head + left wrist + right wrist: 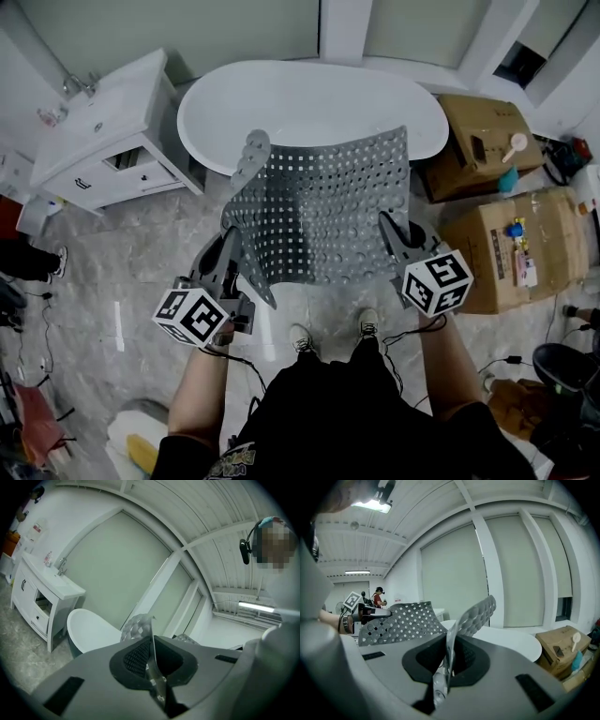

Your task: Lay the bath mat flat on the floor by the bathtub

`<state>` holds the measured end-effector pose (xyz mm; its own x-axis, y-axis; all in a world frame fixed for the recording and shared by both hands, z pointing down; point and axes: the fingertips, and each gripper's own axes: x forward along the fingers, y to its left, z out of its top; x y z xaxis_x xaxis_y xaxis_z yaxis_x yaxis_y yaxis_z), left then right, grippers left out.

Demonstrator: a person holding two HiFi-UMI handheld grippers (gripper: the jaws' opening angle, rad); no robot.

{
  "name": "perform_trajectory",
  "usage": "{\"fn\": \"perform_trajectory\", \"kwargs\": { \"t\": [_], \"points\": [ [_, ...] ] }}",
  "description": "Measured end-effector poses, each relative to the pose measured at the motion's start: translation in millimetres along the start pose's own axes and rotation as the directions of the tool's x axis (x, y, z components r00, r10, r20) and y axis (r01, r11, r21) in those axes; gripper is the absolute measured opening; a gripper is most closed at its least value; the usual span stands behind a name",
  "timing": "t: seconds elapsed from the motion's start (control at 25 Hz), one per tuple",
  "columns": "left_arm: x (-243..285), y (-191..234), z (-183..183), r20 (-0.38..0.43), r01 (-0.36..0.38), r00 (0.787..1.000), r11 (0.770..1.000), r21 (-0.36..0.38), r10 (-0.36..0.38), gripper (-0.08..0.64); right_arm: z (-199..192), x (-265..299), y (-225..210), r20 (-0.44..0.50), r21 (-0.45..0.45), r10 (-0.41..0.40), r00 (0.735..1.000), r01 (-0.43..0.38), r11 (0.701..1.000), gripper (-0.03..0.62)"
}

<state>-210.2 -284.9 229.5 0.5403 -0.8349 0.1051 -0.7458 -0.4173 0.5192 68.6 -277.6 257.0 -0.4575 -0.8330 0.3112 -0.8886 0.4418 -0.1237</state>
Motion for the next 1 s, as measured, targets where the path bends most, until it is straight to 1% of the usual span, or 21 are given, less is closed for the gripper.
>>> {"fn": "perform_trajectory", "kwargs": {
  "t": [0.2, 0.44, 0.64, 0.84, 0.92, 1.0],
  "points": [
    [25, -31, -16, 0.007, -0.048, 0.999, 0.999, 0.013, 0.047, 0.029, -5, -11, -44, 0.003, 0.003, 0.033, 0.999, -0.033, 0.999, 0.031],
    [60, -69, -55, 0.02, -0.094, 0.995, 0.996, -0.007, 0.094, 0.029, -16, -28, -104, -0.018, -0.008, 0.074, 0.997, -0.074, 0.997, 0.031],
    [86, -101, -91, 0.026, -0.133, 0.991, 0.991, -0.016, 0.133, 0.029, -32, -44, -150, -0.031, -0.014, 0.106, 0.994, -0.107, 0.994, 0.031],
    [103, -119, -123, 0.04, -0.149, 0.988, 0.989, -0.026, 0.15, 0.029, -54, -52, -184, -0.047, -0.02, 0.12, 0.992, -0.121, 0.992, 0.031],
    [109, -120, -136, 0.04, -0.145, 0.989, 0.989, -0.014, 0.145, 0.029, -63, -52, -193, -0.052, -0.031, 0.117, 0.992, -0.119, 0.992, 0.031],
    [114, -119, -146, 0.023, -0.15, 0.988, 0.989, 0.014, 0.15, 0.029, -72, -50, -198, -0.055, -0.045, 0.112, 0.992, -0.115, 0.992, 0.031]
  ]
}}
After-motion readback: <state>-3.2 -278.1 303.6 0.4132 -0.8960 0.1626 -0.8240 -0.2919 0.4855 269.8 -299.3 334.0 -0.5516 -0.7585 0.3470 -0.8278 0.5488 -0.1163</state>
